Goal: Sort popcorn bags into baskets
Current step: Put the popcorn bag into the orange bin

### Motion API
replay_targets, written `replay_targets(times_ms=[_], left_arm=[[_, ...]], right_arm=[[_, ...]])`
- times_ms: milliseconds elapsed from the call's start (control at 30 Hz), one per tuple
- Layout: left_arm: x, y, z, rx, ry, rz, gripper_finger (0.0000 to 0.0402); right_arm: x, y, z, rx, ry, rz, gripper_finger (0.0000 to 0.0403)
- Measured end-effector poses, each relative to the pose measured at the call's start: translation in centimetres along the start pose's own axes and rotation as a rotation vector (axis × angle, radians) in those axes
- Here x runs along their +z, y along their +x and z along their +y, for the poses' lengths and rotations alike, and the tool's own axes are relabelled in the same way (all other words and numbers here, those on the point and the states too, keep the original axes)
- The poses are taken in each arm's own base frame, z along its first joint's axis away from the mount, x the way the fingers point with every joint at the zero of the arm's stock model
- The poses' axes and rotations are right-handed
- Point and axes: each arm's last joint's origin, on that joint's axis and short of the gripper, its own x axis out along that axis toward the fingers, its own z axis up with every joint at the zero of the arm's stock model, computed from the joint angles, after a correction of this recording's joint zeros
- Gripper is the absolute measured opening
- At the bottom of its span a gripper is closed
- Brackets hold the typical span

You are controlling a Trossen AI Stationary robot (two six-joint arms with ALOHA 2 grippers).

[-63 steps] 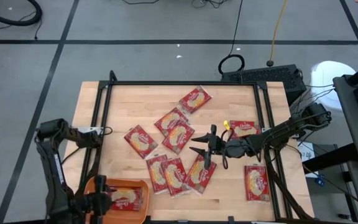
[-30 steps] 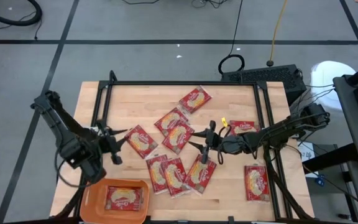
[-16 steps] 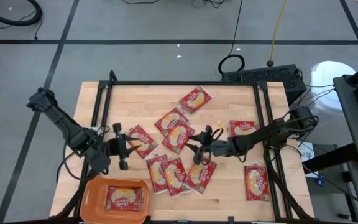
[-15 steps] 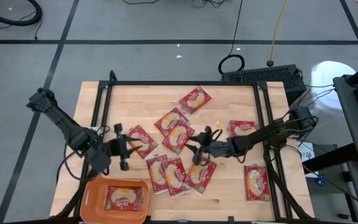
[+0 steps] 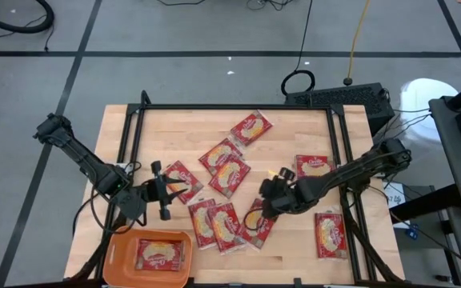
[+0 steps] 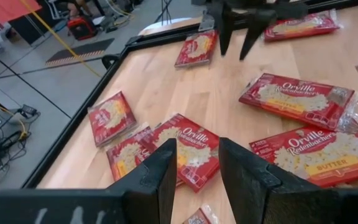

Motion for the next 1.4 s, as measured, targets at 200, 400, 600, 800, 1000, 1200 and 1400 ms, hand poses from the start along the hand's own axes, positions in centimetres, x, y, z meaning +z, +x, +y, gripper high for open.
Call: replay_targets(times_ms=[200,400,600,800,1000,1200,1400], left_arm=[[0.0,0.0,0.0,0.001,-0.013,0.001,0.0122],[0.0,0.0,0.0,0.001,-0.037,0.001,0.0122],[0.0,0.0,0.0,0.001,-0.061,0.001,0.0122],[0.0,0.0,0.0,0.004,-0.081,0.0,0.0122],[0.0,0.0,0.0,0.004,-0.09,0.0,0.0122],[0.0,0.1,0.1,0.011,-0.093,0.002,0.0122],[-0.1,0.3,-0.1,0.012,-0.089,0.012,0.0122]], right_arm=[[-2.0,-0.8,-2.8,-0.182,-0.006,0.242,0.0157],[-4.7,0.7,-4.2,-0.197,-0.166,0.464,0.0157],[-7.0,3.1,-5.1,-0.176,-0.235,0.496,0.0158],[-8.1,4.7,-5.8,-0.197,-0.277,0.472,0.0177],[-8.1,5.0,-6.1,-0.225,-0.294,0.448,0.0212],[-9.2,6.6,-6.9,-0.196,-0.296,0.422,0.0202],[-9.8,7.2,-7.2,-0.189,-0.291,0.415,0.0171]])
